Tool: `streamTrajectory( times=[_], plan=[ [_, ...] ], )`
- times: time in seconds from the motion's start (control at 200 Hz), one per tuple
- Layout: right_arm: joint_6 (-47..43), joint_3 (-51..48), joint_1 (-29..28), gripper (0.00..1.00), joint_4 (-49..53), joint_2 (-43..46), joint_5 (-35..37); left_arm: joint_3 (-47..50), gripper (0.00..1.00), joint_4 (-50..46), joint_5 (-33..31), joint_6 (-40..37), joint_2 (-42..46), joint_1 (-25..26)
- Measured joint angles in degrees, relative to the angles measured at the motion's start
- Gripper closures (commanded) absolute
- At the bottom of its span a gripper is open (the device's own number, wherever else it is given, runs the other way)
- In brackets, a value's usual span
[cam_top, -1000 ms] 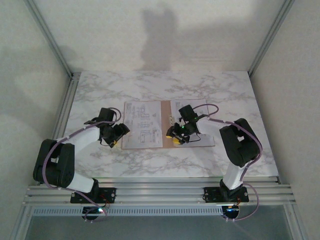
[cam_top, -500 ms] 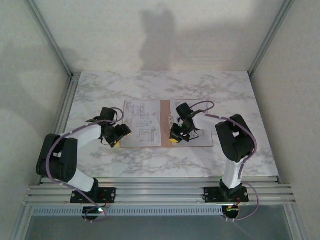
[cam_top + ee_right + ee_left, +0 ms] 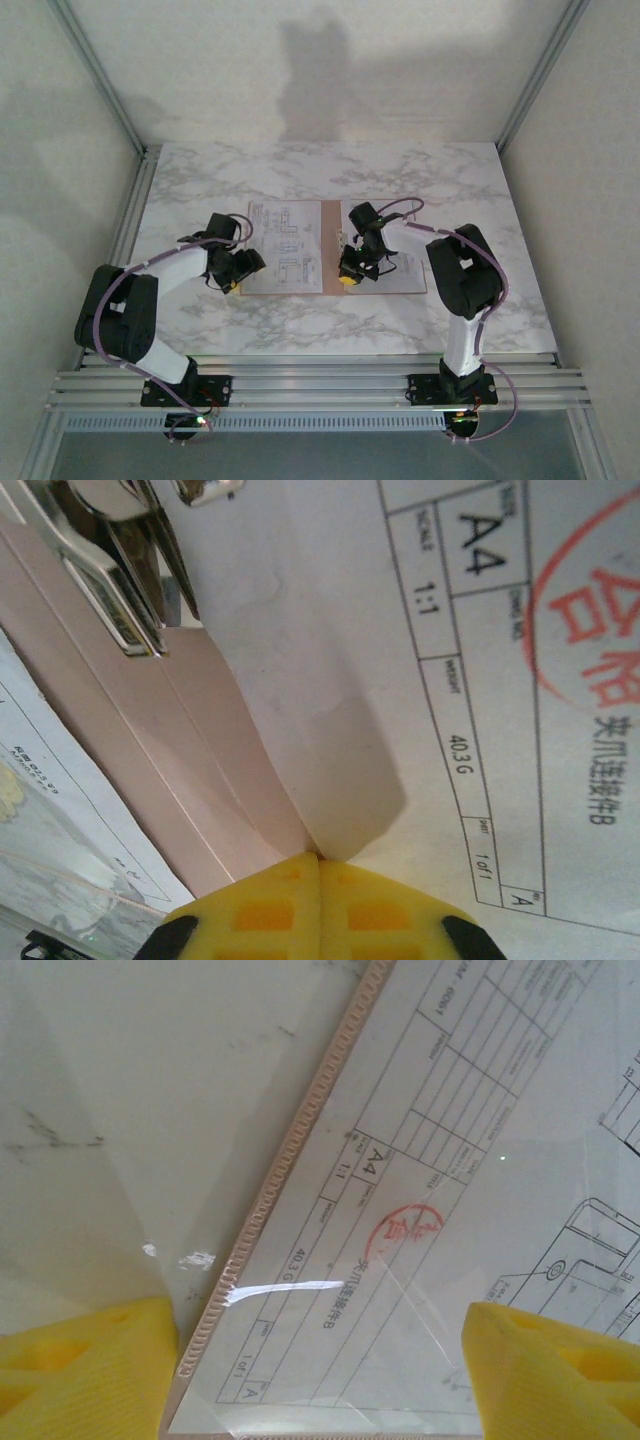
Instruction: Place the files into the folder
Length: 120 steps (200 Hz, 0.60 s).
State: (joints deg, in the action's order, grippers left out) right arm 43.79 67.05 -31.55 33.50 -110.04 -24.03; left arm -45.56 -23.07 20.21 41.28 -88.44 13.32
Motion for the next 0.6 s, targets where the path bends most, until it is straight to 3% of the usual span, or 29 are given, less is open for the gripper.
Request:
streamTrajectory(
  times=[0.36,0.601],
  plan=[
    [-0.59,1.36,0.02,1.0,2.1,-0.63,0.72,-2.73,0.27,-0.09,-0.11,-2.54,5.33,1.79],
    [-0.68,1.64,0.02,1.0,2.54,-0.79,0.87,-4.81,0.31,1.09,4.87,-2.01,9.68,4.33]
  ],
)
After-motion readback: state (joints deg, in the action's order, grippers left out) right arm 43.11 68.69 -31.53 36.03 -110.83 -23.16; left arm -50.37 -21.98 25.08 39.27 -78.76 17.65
